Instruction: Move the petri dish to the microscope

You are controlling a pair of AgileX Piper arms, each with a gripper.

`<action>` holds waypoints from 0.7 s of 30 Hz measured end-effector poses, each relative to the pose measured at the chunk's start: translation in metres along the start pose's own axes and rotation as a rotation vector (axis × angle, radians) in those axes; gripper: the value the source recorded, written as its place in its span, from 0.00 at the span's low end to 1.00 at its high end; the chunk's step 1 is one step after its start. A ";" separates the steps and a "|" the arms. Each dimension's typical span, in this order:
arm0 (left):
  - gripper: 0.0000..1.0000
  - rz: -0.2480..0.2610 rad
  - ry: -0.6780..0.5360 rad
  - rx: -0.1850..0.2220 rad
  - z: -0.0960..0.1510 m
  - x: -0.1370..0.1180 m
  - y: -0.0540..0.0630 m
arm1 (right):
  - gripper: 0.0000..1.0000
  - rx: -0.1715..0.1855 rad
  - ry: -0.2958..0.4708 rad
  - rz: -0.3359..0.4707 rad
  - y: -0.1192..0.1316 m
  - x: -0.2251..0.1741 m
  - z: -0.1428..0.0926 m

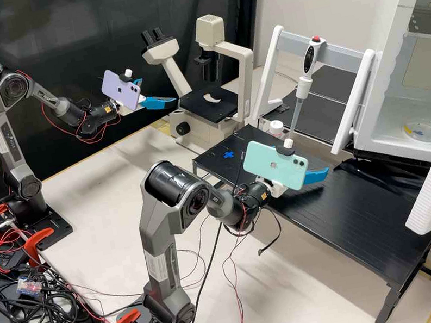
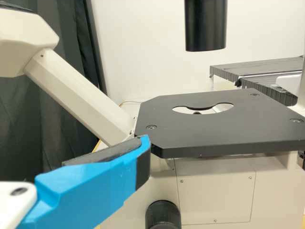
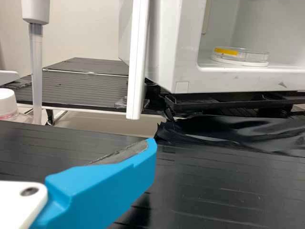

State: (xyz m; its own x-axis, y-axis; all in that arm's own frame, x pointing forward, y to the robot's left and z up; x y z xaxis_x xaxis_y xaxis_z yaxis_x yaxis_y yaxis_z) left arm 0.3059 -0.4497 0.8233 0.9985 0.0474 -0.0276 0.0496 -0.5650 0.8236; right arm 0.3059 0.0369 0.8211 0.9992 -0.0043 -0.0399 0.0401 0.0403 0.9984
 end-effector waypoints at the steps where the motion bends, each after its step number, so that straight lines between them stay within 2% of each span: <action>1: 1.00 0.000 0.000 0.000 0.000 0.000 0.000 | 1.00 0.000 0.000 0.000 0.000 0.000 0.000; 11: 1.00 0.000 0.000 0.000 0.000 0.000 0.000 | 1.00 -0.008 -0.015 0.006 0.003 -0.002 0.007; 16: 1.00 0.000 0.000 0.000 0.000 0.000 0.000 | 1.00 0.036 -0.050 0.030 0.015 -0.010 0.025; 21: 1.00 0.000 0.000 0.000 0.000 0.000 0.000 | 1.00 0.080 -0.040 0.119 0.040 -0.019 0.042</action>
State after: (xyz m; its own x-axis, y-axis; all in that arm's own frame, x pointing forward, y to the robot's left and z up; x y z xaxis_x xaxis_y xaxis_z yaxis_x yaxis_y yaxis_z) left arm 0.3059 -0.4497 0.8233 0.9985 0.0474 -0.0276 0.0496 -0.5650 0.8236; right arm 0.2889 -0.0030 0.8637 0.9959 -0.0445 0.0788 -0.0805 -0.0371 0.9961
